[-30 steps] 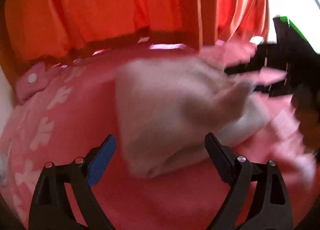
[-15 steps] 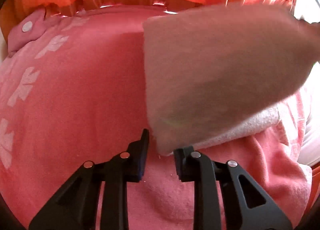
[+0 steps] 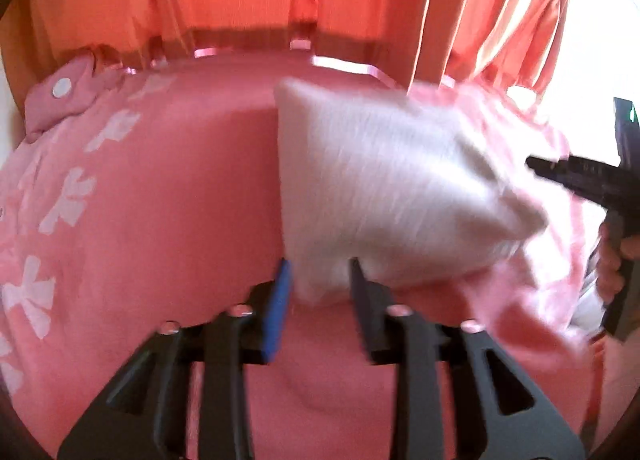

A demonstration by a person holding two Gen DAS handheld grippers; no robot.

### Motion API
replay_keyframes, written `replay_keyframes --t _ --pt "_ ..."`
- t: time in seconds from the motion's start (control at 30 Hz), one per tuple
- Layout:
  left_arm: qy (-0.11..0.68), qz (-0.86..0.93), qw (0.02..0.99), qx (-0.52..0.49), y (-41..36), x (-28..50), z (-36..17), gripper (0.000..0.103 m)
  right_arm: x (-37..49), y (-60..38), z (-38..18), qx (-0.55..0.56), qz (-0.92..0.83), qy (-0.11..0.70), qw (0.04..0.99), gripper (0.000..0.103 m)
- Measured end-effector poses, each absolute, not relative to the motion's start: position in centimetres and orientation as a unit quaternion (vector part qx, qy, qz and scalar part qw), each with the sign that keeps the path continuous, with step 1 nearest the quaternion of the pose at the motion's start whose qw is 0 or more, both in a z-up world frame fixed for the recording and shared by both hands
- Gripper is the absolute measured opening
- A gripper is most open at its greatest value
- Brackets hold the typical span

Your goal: Fold small clothes

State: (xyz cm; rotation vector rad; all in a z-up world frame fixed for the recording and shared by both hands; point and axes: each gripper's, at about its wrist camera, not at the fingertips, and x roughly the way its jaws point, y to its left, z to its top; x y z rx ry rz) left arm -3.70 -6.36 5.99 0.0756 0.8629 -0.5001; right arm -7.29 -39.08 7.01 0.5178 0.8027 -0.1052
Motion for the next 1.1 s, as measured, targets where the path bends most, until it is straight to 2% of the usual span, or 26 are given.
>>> replay_keyframes --t 0.03,0.07,0.2,0.23,0.27,0.33,0.4,0.47,0.5,0.57,0.63,0.7,0.8,0.87,0.93,1.0,1.03,1.07,1.1 --pt "0.408 -0.24 0.88 0.029 -6.8 -3.3 6.6 0.05 -6.5 -38.8 7.2 0.258 -0.03 0.385 0.886 0.054" --pt "0.403 -0.243 0.882 0.024 -7.2 -3.0 7.0 0.051 -5.5 -38.7 7.2 0.264 -0.009 0.383 0.885 0.064" --pt "0.394 -0.237 0.888 0.023 -10.6 -0.8 7.1 0.055 -0.3 -38.3 4.5 0.255 -0.01 0.43 0.866 0.065" --pt "0.402 -0.232 0.886 0.027 -11.3 -0.3 6.5 0.055 0.4 -38.2 3.9 0.251 -0.011 0.443 0.861 0.056" --pt "0.412 -0.229 0.882 0.03 -12.0 0.4 5.8 0.055 1.7 -37.9 3.1 0.243 -0.005 0.458 0.855 0.014" --pt "0.42 -0.205 0.883 0.042 -12.8 0.9 4.6 0.055 1.8 -37.7 4.1 0.251 0.006 0.445 0.86 0.01" --pt "0.413 -0.198 0.888 0.049 -12.9 0.8 4.6 0.055 0.3 -37.6 7.9 0.251 0.037 0.375 0.891 0.009" --pt "0.411 -0.198 0.888 0.05 -12.8 0.8 4.4 0.055 -0.6 -37.6 9.0 0.249 0.042 0.34 0.906 0.009" --pt "0.41 -0.196 0.89 0.053 -12.9 0.8 4.2 0.056 0.1 -37.9 7.7 0.244 0.031 0.358 0.901 0.009" --pt "0.411 -0.194 0.889 0.063 -13.4 0.9 3.8 0.057 2.6 -38.3 1.9 0.207 -0.017 0.461 0.863 0.009" --pt "0.409 -0.192 0.889 0.07 -13.8 0.7 3.7 0.058 1.9 -38.5 1.2 0.225 -0.008 0.443 0.868 0.009" --pt "0.406 -0.186 0.891 0.081 -14.0 0.6 3.6 0.058 0.1 -38.6 4.0 0.238 -0.009 0.428 0.872 0.011" --pt "0.409 -0.186 0.89 0.074 -13.7 0.8 3.5 0.059 -3.7 -38.2 6.8 0.243 0.009 0.403 0.882 0.023" --pt "0.411 -0.188 0.889 0.072 -13.6 0.9 3.5 0.059 -6.1 -37.3 7.1 0.246 0.014 0.41 0.878 0.051" --pt "0.412 -0.187 0.889 0.072 -13.6 0.7 3.7 0.059 -7.1 -36.4 6.5 0.262 0.03 0.421 0.868 0.058" --pt "0.414 -0.183 0.889 0.067 -13.6 0.4 3.8 0.059 -7.5 -35.3 5.0 0.272 0.05 0.447 0.851 0.058" --pt "0.416 -0.181 0.889 0.062 -13.5 0.2 3.9 0.059 -7.4 -34.9 4.3 0.264 0.042 0.459 0.847 0.048" --pt "0.418 -0.18 0.889 0.059 -13.4 0.1 4.1 0.059 -7.3 -34.7 3.5 0.247 0.026 0.473 0.845 0.018" --pt "0.421 -0.181 0.887 0.054 -13.2 -0.2 4.4 0.059 -7.7 -34.6 3.8 0.247 0.025 0.471 0.847 0.013"
